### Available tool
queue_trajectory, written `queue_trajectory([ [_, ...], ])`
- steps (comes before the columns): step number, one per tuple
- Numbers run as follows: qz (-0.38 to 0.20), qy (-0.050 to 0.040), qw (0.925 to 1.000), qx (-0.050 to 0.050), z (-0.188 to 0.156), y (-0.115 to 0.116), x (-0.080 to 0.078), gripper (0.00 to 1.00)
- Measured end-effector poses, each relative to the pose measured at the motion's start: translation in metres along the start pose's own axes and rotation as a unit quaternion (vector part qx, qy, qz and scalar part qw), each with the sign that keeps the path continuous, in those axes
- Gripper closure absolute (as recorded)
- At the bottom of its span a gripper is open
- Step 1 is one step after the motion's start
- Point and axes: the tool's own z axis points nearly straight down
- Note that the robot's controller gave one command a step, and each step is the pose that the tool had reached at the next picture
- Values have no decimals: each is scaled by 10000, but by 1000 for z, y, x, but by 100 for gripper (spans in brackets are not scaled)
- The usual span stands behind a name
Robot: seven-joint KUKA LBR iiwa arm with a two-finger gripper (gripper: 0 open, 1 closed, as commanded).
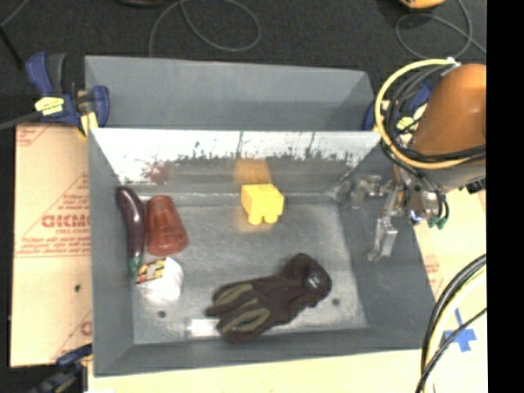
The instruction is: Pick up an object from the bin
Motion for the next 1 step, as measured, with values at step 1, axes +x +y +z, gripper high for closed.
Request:
queue_trajectory([
  [1,-15,-41,10000,9,-5,0,-2,0],
])
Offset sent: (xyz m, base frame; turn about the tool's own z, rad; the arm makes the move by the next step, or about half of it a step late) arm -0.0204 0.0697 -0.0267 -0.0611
